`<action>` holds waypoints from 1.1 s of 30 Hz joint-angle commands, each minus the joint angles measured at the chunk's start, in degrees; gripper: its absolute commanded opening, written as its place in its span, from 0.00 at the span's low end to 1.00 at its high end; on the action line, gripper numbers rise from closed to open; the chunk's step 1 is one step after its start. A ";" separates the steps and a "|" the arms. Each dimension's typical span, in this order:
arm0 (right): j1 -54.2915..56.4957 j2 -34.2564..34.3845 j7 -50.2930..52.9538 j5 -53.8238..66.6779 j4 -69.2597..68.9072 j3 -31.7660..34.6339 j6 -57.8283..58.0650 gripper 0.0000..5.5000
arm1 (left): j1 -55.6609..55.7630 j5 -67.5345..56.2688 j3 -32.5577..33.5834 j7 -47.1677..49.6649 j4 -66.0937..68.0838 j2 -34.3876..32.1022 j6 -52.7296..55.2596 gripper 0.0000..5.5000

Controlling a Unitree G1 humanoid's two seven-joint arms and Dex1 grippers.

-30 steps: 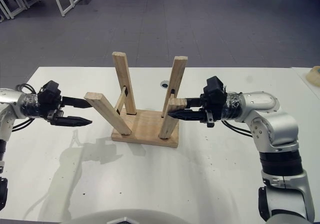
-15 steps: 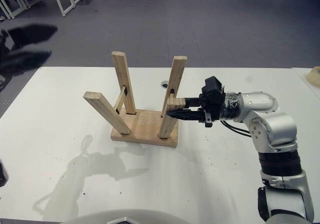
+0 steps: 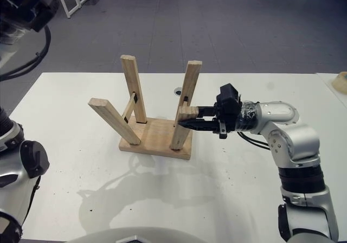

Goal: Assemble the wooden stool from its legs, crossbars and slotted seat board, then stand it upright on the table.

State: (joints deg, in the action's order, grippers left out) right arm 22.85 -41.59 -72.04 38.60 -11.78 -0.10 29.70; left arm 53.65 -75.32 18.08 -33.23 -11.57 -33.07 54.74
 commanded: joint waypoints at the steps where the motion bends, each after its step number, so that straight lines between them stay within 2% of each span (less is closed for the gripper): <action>1: -1.79 0.02 0.83 0.05 -0.85 -0.41 1.38 0.20 | -10.84 6.23 -6.36 -2.75 0.93 0.16 1.06 0.65; 4: -2.20 0.13 1.30 -0.20 -1.19 -0.73 1.31 0.20 | -21.37 15.00 -13.86 -6.14 4.10 -0.96 0.00 0.65; 6: -2.38 0.16 1.60 -0.54 -1.15 -0.89 1.12 0.20 | -30.64 23.03 -18.09 -8.82 6.75 -5.17 -2.49 0.65; 8: -3.09 -0.05 1.87 -0.74 -1.21 -0.64 0.97 0.20 | -36.81 27.15 -18.98 -12.07 7.84 -9.61 -4.59 0.65; 14: -3.48 -0.01 2.20 -1.48 -0.53 -1.36 0.28 0.19 | -23.01 25.00 -14.22 -9.94 9.98 -5.22 -9.52 0.65; 17: -3.06 -0.12 1.98 -1.95 0.25 -1.87 -0.11 0.19 | -14.97 19.88 -9.30 -9.33 8.73 -3.76 -8.49 0.65; 21: -3.44 -0.57 1.81 -2.44 0.45 -2.28 -0.60 0.19 | -9.08 13.14 -1.43 -9.60 8.77 -5.55 -6.25 0.65; 23: -3.44 -0.67 1.84 -2.61 0.86 -2.34 -0.86 0.19 | -9.30 12.34 1.14 -12.38 10.29 -8.52 -5.42 0.65; 28: -3.57 -1.09 1.45 -2.96 1.50 -2.67 -1.27 0.19 | -21.32 14.10 2.40 -31.48 12.71 -17.24 -4.51 0.65; 33: -3.76 -1.33 1.46 -3.13 1.33 -3.26 -1.27 0.19 | -24.33 19.47 -1.44 -41.50 17.82 -18.88 -7.55 0.78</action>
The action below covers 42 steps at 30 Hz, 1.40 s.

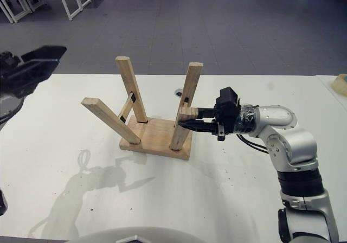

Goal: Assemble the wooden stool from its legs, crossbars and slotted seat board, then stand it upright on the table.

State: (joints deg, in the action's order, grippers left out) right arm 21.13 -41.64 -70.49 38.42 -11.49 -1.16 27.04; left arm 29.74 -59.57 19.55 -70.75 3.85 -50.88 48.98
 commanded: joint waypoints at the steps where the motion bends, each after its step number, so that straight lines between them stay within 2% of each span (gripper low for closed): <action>1: -1.93 -1.26 -0.02 -2.99 1.04 -2.37 1.41 0.19 | -0.30 5.19 -4.38 -5.57 3.53 -1.00 -2.38 0.79; 8: -0.72 -1.28 -0.47 -3.68 1.99 -3.82 1.12 0.19 | 0.67 15.74 -13.92 -17.17 13.63 0.15 -9.03 0.79; 21: 3.09 -0.83 -4.04 -4.69 6.63 -6.24 -2.30 0.19 | 2.11 23.39 -19.82 -20.30 17.28 6.44 -15.03 0.79; 34: 5.85 0.06 -6.45 -6.00 12.14 -6.19 -5.51 0.19 | 2.69 22.16 -19.37 -21.00 13.45 6.25 -11.22 0.38; 40: 5.42 -0.52 -5.87 -5.58 10.67 -5.88 -4.89 0.19 | -0.08 20.74 -18.84 -20.30 8.96 5.87 -9.12 0.36; 42: 4.45 -1.79 -6.19 -1.45 7.09 -3.79 -1.36 0.19 | -1.89 17.85 -16.99 -19.84 4.70 5.23 -6.20 0.36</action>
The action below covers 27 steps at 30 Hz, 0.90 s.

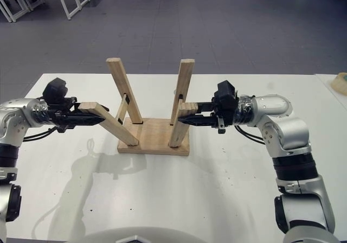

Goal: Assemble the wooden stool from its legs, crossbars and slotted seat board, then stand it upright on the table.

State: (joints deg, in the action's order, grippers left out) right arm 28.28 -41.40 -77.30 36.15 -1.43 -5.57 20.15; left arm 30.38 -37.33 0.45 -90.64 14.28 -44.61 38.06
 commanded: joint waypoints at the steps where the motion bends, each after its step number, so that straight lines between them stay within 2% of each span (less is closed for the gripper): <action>1: -2.58 -2.79 0.40 4.79 -4.72 2.64 9.01 0.19 | -2.56 -7.25 4.22 0.84 -7.69 -1.35 7.66 0.36; 3: -1.13 -4.14 -0.37 11.58 -5.95 5.86 15.77 0.19 | -0.73 -11.62 7.65 2.53 -9.29 -1.94 13.15 0.36; 6: 3.55 -5.43 -1.79 15.93 -1.94 6.65 24.21 0.18 | 4.82 -14.92 9.62 6.22 -6.67 -1.83 19.78 0.36; 8: 10.70 -2.61 -0.81 15.99 9.28 4.82 32.51 0.18 | 9.98 -13.29 7.64 10.22 0.40 -0.38 24.71 0.36; 10: 20.15 3.79 3.46 13.82 29.36 4.86 40.00 0.18 | 15.85 -9.12 5.21 16.24 14.16 4.02 28.36 0.39; 11: 23.27 6.40 4.99 10.79 37.62 3.80 40.02 0.18 | 17.50 -6.62 3.18 17.71 19.55 6.14 28.39 0.41; 13: 27.94 10.30 9.37 4.41 52.17 1.90 37.25 0.28 | 21.54 -2.97 3.23 23.05 31.16 10.76 25.61 0.49; 16: 31.94 13.17 12.74 0.20 64.39 3.42 32.48 0.41 | 28.58 -3.14 10.56 32.75 45.95 15.04 17.87 0.50; 19: 35.16 14.98 13.79 -1.29 71.51 7.72 30.83 0.53 | 32.71 -4.70 17.59 39.20 54.75 15.83 14.95 0.50; 23: 35.77 12.92 18.04 0.30 76.02 17.03 30.20 0.53 | 33.32 -6.45 25.53 41.71 58.39 12.48 16.59 0.50; 25: 35.10 10.70 17.59 0.56 76.19 20.61 31.52 0.53 | 31.65 -5.27 26.37 40.83 58.01 10.92 18.74 0.50; 27: 34.25 8.73 15.39 -1.20 75.17 21.16 32.30 0.53 | 29.48 -3.51 25.34 38.89 56.58 9.15 20.89 0.50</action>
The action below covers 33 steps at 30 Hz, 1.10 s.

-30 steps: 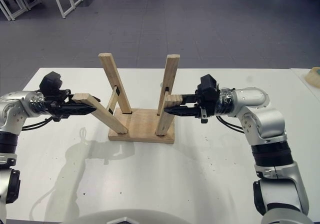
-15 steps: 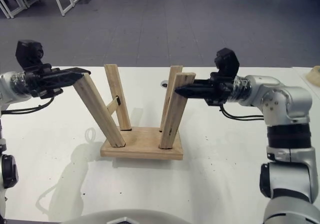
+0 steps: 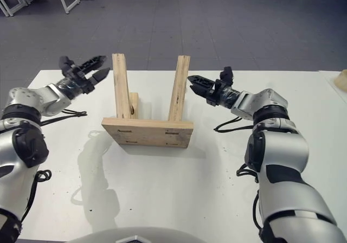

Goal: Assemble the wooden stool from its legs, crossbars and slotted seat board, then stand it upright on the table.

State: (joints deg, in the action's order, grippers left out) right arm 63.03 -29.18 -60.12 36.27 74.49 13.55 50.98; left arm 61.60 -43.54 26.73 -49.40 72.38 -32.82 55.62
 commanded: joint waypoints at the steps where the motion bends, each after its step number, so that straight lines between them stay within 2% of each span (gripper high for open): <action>1: -0.98 -3.99 -2.21 -2.78 -1.38 1.49 1.09 0.53 | -2.59 3.60 -1.34 -2.93 -2.04 -3.44 3.69 0.50; 2: -1.91 -4.67 -3.77 -4.69 -2.48 -0.12 0.46 0.53 | -3.65 4.67 -2.06 -4.05 -3.10 -4.41 3.99 0.50; 4: -5.63 -6.20 -7.64 -9.00 -7.63 -4.77 -1.53 0.53 | -10.81 8.83 -9.00 -11.41 -14.36 -5.92 -0.14 0.50; 9: -23.03 -10.17 -15.53 -16.26 -33.85 -15.48 -11.04 0.53 | -36.32 14.80 -17.15 -25.62 -45.57 -7.05 -23.45 0.50; 12: -32.99 -13.92 -18.84 -18.42 -50.54 -19.57 -15.89 0.61 | -42.94 20.53 -22.08 -29.57 -51.57 -9.00 -34.72 0.59; 14: -37.06 -14.87 -18.77 -18.64 -58.08 -20.40 -17.23 0.66 | -43.55 21.82 -23.22 -30.33 -52.49 -9.17 -37.36 0.63; 18: -40.75 -14.28 -15.92 -19.06 -65.64 -20.52 -19.00 0.66 | -43.08 23.11 -24.73 -30.96 -51.19 -8.46 -40.69 0.63; 29: -36.37 -6.74 -13.29 -19.68 -62.94 -24.36 -24.52 0.66 | -34.31 28.00 -30.36 -31.12 -40.30 -3.20 -48.31 0.63; 31: -35.44 -5.83 -13.96 -20.46 -60.47 -25.15 -27.76 0.59 | -33.88 28.51 -31.46 -33.23 -39.16 -3.57 -48.72 0.64; 33: -34.78 -5.37 -14.90 -20.94 -57.96 -25.33 -30.47 0.50 | -33.38 28.79 -32.22 -34.98 -37.67 -3.57 -49.51 0.57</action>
State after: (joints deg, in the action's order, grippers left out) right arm 26.52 -34.85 -74.21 16.02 14.57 -11.48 22.73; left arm 26.82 -15.84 -4.72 -82.57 33.54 -36.21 7.05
